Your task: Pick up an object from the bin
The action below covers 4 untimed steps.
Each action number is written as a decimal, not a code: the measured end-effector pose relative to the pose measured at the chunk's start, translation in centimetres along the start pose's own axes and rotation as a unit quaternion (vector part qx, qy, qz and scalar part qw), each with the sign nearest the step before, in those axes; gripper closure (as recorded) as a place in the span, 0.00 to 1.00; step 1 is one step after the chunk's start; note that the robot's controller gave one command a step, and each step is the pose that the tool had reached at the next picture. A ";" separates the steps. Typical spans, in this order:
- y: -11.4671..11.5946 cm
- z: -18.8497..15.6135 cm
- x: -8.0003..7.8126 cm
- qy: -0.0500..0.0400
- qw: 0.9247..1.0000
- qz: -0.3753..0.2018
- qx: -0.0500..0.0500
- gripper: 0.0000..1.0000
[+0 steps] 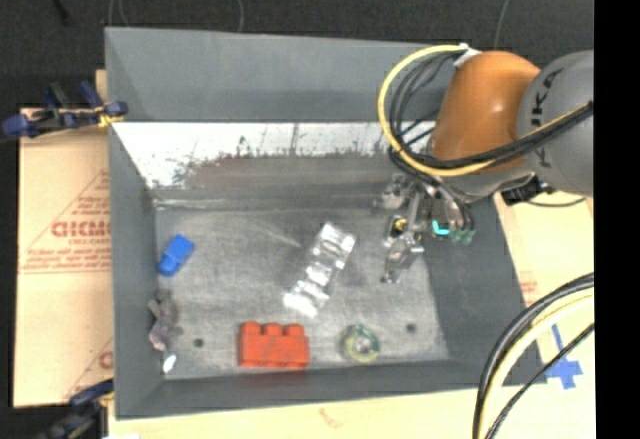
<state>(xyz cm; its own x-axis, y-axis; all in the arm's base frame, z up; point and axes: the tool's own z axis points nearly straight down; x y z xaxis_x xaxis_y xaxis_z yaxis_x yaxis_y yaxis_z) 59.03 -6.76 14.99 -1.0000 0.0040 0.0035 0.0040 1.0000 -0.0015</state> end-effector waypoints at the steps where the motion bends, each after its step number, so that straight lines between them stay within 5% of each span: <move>1: 6.1 6.7 -1.1 -0.007 0.996 -0.093 0.001 0.00; 2: 9.2 4.8 -0.2 -0.006 0.952 -0.305 0.001 0.00; 3: 11.6 4.9 -0.7 -0.007 0.888 -0.459 0.001 0.00; 4: 12.8 7.3 -0.6 -0.008 0.803 -0.596 0.005 0.00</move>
Offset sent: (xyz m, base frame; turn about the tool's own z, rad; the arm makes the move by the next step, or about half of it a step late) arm 0.0096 0.0707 -0.0799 -0.1930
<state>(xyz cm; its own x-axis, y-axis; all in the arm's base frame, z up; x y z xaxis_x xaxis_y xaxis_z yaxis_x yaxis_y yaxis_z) 59.69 6.07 7.63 -0.2939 -0.9558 -0.0053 -0.9557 0.2940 -0.0148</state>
